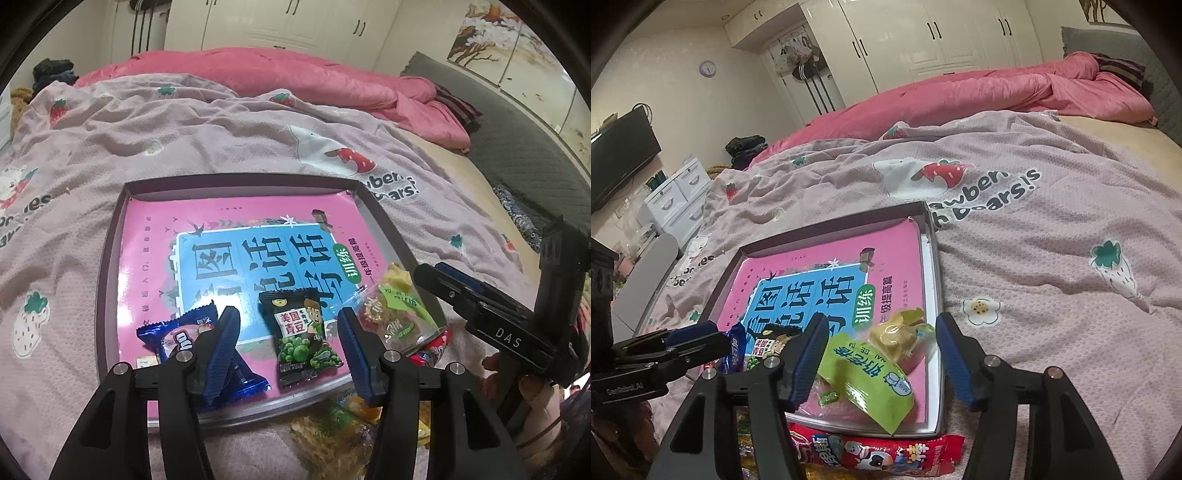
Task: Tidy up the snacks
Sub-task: 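Open the right gripper to drop the yellow-green bag while the left gripper releases the pea bag, then withdraw both open grippers from the tray back toward the snack pile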
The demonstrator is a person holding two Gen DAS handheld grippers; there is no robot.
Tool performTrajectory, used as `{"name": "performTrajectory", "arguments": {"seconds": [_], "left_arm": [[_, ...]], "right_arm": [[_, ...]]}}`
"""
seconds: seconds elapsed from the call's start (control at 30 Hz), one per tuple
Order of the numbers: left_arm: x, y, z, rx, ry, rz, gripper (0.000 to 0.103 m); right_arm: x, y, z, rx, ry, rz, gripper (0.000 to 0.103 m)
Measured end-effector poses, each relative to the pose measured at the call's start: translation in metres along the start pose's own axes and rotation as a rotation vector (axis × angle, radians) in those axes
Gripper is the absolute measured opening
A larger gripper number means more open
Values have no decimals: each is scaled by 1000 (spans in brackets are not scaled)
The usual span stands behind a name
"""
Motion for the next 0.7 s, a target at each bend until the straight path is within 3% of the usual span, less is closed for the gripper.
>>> {"name": "performTrajectory", "arguments": {"seconds": [0.17, 0.27, 0.7], "left_arm": [[-5, -1, -1, 6, -14, -3, 58], [-8, -2, -2, 6, -16, -8, 72], [-27, -6, -2, 12, -15, -35, 72]], "right_arm": [[-4, -2, 1, -5, 6, -13, 62], [-8, -4, 1, -5, 4, -24, 62], [-24, -10, 4, -16, 1, -65, 64]]}}
Point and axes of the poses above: each gripper's, at about its wrist camera, not at the fingertips, and x roughly the way its jaws point, z to its left, y to its underside, the point moved 6 cm from there along x, roughly the way its jaws point, and after that the axes turned 5 degrees about -y, right-handed, at the moved point
